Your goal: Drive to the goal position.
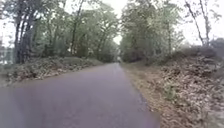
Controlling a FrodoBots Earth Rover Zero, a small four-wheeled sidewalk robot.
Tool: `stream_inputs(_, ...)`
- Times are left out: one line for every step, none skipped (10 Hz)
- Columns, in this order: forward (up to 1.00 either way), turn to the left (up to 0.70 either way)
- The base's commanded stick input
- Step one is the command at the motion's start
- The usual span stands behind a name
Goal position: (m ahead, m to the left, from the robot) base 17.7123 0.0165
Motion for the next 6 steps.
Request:
stream_inputs(0.7, 0.0)
stream_inputs(0.7, 0.0)
stream_inputs(0.7, 0.0)
stream_inputs(0.7, 0.0)
stream_inputs(0.7, 0.0)
stream_inputs(0.7, 0.0)
